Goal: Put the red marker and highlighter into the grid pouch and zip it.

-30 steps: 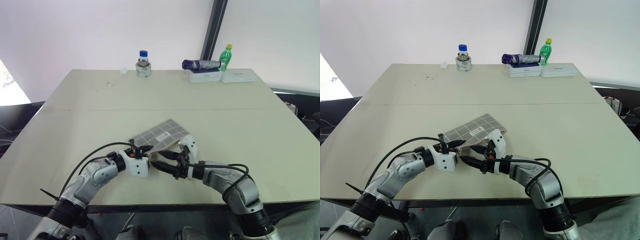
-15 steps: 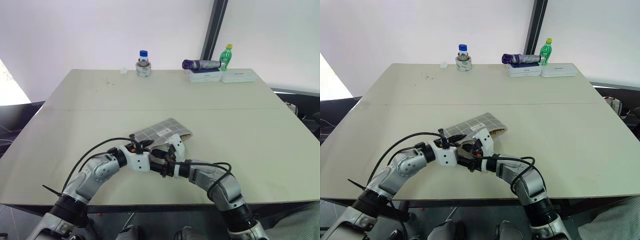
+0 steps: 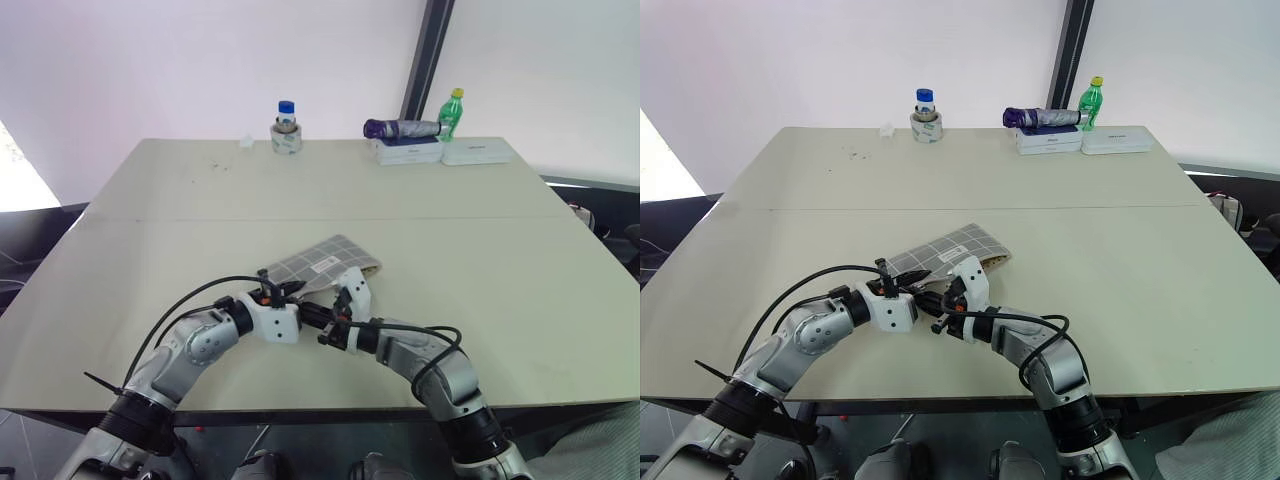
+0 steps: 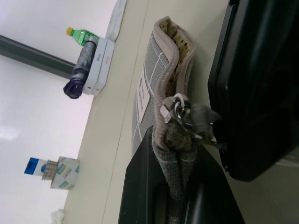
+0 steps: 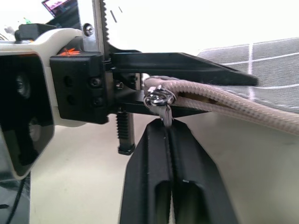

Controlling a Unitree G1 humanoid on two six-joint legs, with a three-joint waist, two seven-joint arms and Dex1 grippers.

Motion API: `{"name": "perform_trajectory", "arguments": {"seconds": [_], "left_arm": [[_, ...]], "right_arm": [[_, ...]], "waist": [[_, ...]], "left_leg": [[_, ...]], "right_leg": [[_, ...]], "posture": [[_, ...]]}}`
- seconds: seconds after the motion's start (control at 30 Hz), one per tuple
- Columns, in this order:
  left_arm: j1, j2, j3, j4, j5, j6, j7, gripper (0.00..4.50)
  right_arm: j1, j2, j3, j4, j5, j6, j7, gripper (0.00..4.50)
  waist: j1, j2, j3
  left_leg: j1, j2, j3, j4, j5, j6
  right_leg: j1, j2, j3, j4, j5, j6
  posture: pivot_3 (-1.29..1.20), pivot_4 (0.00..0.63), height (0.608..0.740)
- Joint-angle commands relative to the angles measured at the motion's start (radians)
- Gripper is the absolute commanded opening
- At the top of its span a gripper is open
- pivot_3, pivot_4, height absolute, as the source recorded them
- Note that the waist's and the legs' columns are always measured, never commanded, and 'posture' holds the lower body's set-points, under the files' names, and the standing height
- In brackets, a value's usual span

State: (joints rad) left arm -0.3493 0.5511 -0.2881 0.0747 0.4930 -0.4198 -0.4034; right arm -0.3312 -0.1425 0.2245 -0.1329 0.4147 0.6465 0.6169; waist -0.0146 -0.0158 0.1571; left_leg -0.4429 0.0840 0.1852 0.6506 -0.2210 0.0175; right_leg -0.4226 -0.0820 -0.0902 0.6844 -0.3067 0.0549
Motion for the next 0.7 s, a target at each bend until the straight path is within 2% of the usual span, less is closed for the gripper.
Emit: {"name": "perform_trajectory", "arguments": {"seconds": [0.03, 0.3, 0.43, 0.7], "left_arm": [[0.004, 0.004, 0.027, -0.036, -0.019, -0.001, 0.011, 0.0], [0.055, 0.064, 0.076, -0.029, -0.104, -0.075, 0.003, 0.0], [0.075, 0.11, 0.085, -0.007, -0.183, -0.167, -0.026, 0.0], [0.124, 0.191, 0.12, 0.02, -0.245, -0.291, -0.047, 0.0]], "right_arm": [[0.0, -0.036, -0.007, -0.026, -0.007, -0.033, 0.027, 0.02], [-0.004, -0.239, -0.056, -0.069, 0.068, 0.01, 0.209, 0.02], [-0.042, -0.286, -0.054, 0.009, 0.013, -0.049, 0.211, 0.02], [-0.081, -0.334, -0.09, 0.13, -0.015, -0.125, 0.236, 0.02]], "waist": [[0.0, 0.0, 0.0], [-0.001, 0.0, 0.0], [-0.001, 0.0, 0.0], [0.002, 0.0, 0.0]], "left_leg": [[0.0, 0.0, 0.0, 0.0, 0.0, 0.0], [0.0, 0.0, 0.0, 0.0, 0.0, 0.0], [0.0, 0.001, 0.0, 0.0, 0.0, 0.0], [0.0, 0.0, 0.0, 0.0, 0.0, 0.0]], "right_leg": [[0.0, 0.0, 0.0, 0.0, 0.0, 0.0], [0.0, 0.0, 0.0, 0.0, 0.0, 0.0], [0.0, 0.0, 0.0, 0.0, 0.0, 0.0], [-0.001, -0.001, 0.0, 0.0, 0.0, 0.0]], "posture": [[0.0, 0.15, 0.738], [0.0, 0.15, 0.738], [0.0, 0.15, 0.738], [0.0, 0.15, 0.738]]}}
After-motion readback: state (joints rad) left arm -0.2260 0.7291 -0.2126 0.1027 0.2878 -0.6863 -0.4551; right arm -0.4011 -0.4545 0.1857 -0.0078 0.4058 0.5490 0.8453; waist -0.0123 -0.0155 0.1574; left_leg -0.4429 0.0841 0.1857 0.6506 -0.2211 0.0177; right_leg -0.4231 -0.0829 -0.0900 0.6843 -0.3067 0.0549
